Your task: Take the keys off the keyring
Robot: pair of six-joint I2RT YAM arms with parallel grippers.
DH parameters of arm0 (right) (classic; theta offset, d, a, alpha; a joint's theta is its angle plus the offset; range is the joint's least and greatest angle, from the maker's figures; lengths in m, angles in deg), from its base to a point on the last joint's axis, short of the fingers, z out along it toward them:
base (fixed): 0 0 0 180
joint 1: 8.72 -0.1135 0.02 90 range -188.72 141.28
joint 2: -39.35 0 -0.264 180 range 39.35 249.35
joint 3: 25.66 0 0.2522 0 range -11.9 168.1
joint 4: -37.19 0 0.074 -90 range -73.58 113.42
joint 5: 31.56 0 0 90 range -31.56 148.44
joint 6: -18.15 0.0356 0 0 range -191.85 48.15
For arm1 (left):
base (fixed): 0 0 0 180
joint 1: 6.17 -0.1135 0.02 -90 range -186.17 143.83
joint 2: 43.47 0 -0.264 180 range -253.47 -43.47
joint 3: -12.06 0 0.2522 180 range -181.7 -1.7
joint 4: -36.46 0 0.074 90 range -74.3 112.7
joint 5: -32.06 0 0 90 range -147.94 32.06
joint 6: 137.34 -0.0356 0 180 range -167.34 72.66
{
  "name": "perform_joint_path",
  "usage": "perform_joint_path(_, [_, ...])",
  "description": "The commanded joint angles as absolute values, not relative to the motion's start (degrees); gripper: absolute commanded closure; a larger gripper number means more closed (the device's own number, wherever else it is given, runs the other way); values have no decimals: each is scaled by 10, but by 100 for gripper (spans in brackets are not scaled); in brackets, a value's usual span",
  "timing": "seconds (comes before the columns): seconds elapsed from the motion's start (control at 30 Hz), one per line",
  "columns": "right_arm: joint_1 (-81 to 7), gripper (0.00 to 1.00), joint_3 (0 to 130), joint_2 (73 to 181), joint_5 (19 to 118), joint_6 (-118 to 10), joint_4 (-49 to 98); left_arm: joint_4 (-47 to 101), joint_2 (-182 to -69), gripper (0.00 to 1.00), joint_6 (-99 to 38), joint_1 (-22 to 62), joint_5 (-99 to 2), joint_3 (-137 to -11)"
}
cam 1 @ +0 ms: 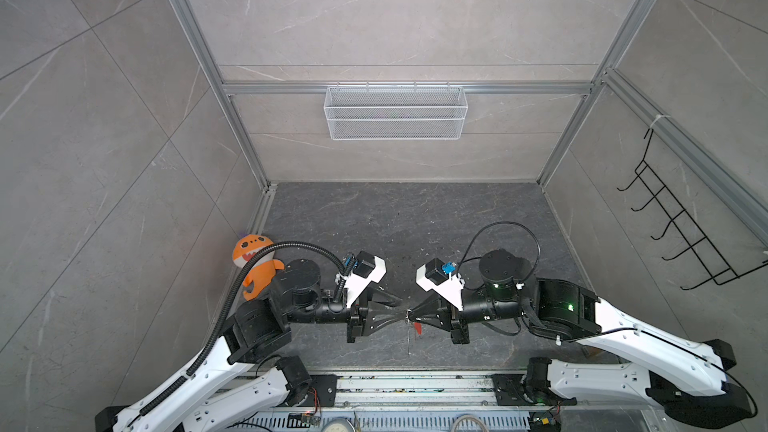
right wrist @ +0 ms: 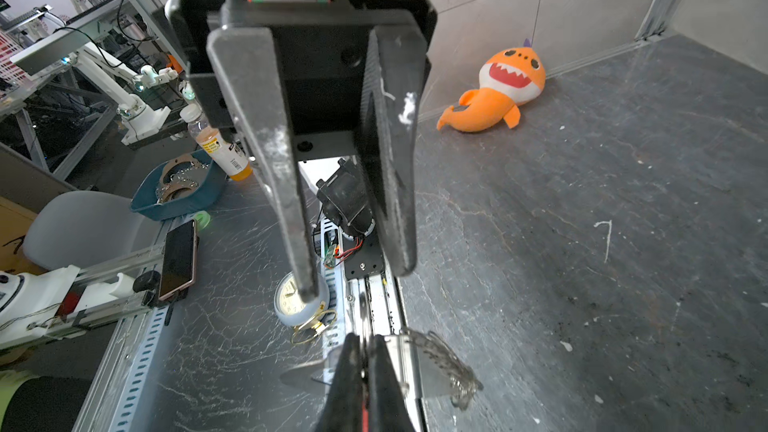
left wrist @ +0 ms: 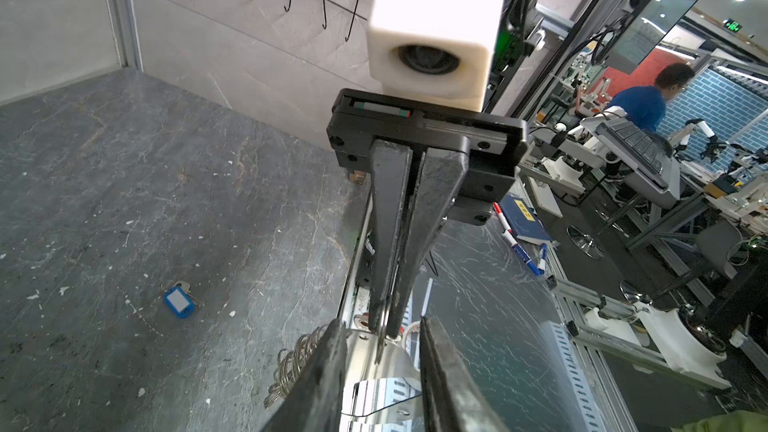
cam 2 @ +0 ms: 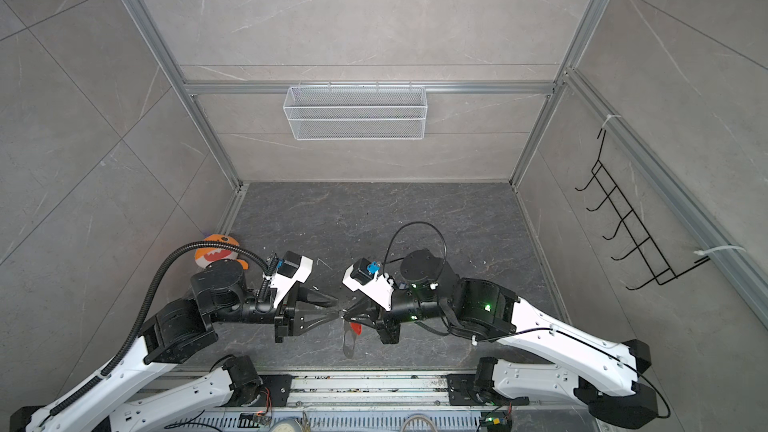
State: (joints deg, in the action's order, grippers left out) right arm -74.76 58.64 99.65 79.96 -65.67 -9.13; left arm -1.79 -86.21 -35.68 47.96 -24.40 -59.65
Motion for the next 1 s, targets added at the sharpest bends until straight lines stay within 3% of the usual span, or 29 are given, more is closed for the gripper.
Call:
perform_joint_path(0.0, [-744, 100, 624, 1007, 817, -670, -139, -55, -879, 67, -379, 481, -228, -628])
perform_joint_path(0.53, [-739, 100, 656, 1034, 823, -669, -150, -71, -898, 80, -383, 481, -213, -640])
perform_joint_path(0.7, [-739, 100, 661, 1040, 824, -666, -147, -57, -902, 89, -381, 481, -209, -638])
perform_joint_path(0.8, [-740, 100, 661, 1042, 825, -663, -142, -42, -900, 100, -377, 481, -208, -633])
perform_joint_path(0.93, [-739, 100, 659, 1040, 825, -655, -132, -19, -893, 100, -374, 481, -206, -617])
perform_joint_path(0.97, [-739, 94, 658, 1037, 823, -655, -129, -8, -888, 100, -372, 481, -206, -612])
